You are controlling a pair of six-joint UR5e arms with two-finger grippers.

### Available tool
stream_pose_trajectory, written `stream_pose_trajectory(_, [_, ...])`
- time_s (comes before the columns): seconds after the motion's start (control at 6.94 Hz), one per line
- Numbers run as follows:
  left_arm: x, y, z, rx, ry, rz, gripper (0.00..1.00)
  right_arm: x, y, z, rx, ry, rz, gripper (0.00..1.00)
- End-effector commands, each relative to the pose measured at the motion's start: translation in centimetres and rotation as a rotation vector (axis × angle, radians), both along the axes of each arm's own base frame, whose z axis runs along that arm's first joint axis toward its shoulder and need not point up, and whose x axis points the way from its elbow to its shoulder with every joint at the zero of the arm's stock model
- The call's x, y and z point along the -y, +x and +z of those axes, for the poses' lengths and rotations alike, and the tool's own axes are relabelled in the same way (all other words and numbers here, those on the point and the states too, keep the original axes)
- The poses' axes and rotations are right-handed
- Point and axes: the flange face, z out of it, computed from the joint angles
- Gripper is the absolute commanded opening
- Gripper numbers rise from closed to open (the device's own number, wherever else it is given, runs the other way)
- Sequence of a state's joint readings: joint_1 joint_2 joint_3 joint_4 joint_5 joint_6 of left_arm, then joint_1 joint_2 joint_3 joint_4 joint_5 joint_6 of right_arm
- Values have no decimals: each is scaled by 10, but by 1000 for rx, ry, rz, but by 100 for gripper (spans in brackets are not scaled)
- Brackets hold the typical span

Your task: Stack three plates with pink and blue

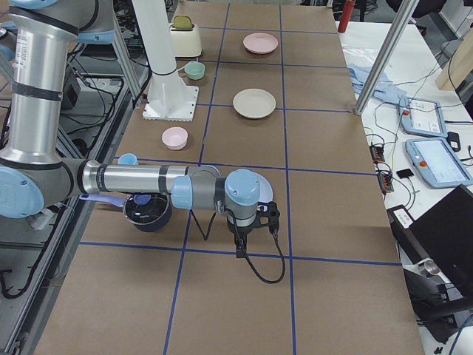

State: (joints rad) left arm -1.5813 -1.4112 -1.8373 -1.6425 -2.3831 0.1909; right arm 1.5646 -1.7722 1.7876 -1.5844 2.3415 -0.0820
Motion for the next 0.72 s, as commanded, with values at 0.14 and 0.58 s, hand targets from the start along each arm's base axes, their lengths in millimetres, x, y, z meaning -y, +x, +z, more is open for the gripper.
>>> stream_pose_trajectory(0.14, [3, 0, -11, 0, 63, 0, 100, 6, -5, -7, 15, 12, -3, 100])
stream_pose_trajectory(0.58, [5, -2, -36, 16, 248, -5, 100, 30, -6, -63, 34, 403, -5, 100])
